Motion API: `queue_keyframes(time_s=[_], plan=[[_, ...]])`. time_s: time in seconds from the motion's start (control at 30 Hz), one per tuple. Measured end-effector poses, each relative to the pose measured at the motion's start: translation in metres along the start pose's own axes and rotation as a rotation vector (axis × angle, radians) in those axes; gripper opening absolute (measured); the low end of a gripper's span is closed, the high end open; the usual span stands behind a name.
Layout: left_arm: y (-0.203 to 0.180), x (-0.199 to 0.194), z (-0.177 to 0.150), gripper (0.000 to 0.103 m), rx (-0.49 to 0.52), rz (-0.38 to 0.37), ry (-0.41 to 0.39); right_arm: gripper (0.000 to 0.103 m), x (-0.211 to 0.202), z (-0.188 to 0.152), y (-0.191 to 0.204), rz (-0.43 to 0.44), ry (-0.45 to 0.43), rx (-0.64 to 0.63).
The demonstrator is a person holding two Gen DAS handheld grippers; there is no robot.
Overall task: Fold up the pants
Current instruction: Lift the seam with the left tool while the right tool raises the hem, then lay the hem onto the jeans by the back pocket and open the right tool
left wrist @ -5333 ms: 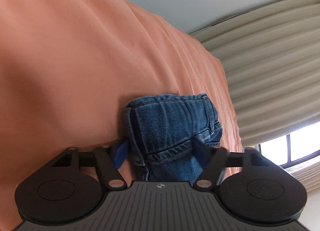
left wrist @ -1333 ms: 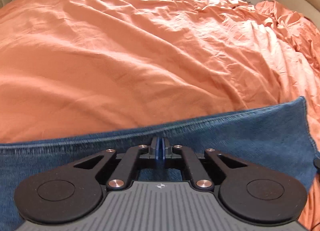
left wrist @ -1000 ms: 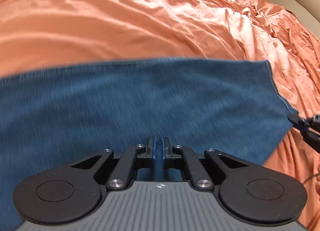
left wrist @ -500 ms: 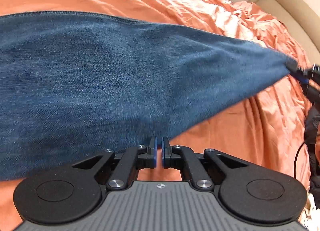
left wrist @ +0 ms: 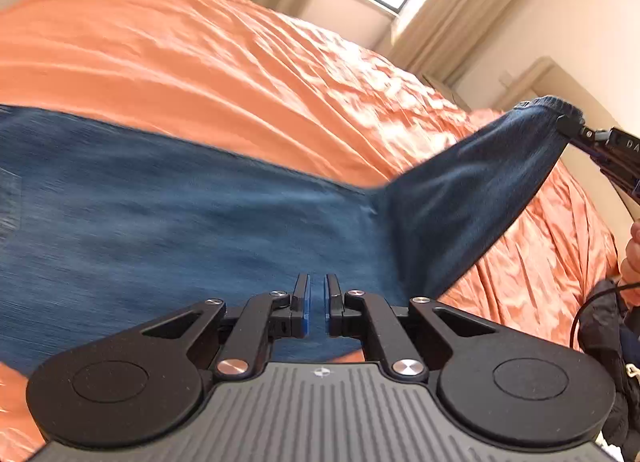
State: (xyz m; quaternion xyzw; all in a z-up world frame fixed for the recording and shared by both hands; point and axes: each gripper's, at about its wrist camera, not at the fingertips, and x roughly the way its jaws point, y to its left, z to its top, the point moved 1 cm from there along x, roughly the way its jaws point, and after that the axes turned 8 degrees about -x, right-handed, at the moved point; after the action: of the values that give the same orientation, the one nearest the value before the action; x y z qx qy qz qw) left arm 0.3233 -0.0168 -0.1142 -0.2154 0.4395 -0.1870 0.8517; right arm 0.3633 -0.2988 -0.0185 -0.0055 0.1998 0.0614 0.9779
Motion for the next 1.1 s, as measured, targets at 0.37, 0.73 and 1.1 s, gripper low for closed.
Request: queue_keyframes(time_s=[0.37,0.73,1.1], plan=[[0.100,-0.058,0.019,0.005,-0.162,0.033,-0.085,0.002,0.097,-0.080,0.186,0.203,0.243,-0.137],[0.148,-0.046,0.004,0.030,-0.271,-0.055,-0.020,0.026,0.137,-0.176,0.228,0.307,0.506,-0.158],[0.135,0.001,0.020,0.038,-0.283,-0.107,0.018,0.030,0.112,-0.149,0.162,0.267,0.429,-0.167]])
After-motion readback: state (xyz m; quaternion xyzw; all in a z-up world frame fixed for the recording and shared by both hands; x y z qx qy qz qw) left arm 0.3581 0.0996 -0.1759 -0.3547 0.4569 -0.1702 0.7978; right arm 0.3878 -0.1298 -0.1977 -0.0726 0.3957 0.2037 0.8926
